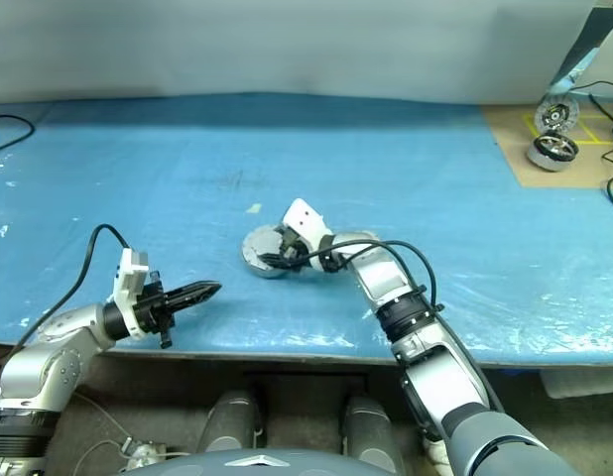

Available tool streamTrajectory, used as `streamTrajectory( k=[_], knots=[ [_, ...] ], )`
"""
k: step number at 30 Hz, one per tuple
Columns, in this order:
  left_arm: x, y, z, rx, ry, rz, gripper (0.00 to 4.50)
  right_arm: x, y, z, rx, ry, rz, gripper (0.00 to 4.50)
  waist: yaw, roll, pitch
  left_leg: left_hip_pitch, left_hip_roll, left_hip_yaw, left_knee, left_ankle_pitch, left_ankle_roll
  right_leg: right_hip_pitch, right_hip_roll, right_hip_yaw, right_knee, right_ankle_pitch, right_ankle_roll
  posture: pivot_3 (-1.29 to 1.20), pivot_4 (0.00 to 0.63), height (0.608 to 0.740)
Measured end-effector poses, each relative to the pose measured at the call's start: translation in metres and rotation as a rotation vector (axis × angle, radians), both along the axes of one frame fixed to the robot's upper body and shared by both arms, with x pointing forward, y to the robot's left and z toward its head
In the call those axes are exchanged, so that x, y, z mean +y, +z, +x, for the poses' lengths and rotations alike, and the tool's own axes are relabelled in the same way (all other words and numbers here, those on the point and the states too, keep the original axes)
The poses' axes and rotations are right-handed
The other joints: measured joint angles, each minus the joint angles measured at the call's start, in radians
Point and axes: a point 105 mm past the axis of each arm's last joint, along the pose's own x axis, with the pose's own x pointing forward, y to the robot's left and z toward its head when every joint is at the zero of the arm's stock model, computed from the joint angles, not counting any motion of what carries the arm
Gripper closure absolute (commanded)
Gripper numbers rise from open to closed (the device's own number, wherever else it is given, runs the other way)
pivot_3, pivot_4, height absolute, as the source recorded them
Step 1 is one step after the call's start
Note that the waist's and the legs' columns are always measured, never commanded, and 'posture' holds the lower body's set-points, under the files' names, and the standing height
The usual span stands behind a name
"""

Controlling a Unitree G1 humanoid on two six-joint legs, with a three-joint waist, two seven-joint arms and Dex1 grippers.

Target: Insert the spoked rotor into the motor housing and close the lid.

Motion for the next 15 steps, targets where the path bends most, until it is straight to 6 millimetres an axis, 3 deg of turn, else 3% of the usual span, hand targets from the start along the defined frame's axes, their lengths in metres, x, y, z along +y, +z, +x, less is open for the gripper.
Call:
streamTrajectory(
  k=[11, 15],
  knots=[
    [0.001, 0.000, 0.011, -0.085, 0.053, 0.035, 4.50, 0.002, -0.003, 0.000, -0.006, -0.004, -0.016, 1.56, 0.001, 0.000, -0.001, 0.007, 0.000, 0.000, -0.002, 0.000, 0.000, 0.005, 0.000, 0.002, -0.001, 0.000, 0.000, 0.00, 0.150, 0.740],
    [0.000, 0.001, 0.012, -0.087, 0.050, 0.034, 4.50, -0.008, 0.000, -0.001, -0.008, 0.021, -0.042, 1.56, 0.006, 0.000, -0.001, 0.005, -0.001, 0.001, -0.004, 0.000, 0.000, 0.005, -0.001, 0.002, -0.004, 0.000, 0.000, 0.00, 0.150, 0.740]
  ],
)
